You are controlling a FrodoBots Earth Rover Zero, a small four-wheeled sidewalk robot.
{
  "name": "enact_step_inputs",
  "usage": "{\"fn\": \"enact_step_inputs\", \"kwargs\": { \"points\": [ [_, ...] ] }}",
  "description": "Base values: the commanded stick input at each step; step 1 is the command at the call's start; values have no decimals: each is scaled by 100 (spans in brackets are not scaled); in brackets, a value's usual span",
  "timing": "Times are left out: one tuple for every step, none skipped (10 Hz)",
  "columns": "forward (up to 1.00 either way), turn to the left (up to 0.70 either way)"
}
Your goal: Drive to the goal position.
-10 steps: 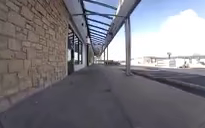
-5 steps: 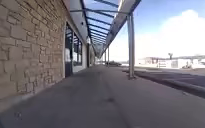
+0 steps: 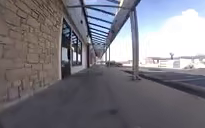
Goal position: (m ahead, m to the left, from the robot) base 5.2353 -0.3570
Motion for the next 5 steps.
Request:
{"fn": "enact_step_inputs", "kwargs": {
  "points": [
    [85,0],
    [85,0],
    [85,0],
    [85,0],
    [85,0]
  ]
}}
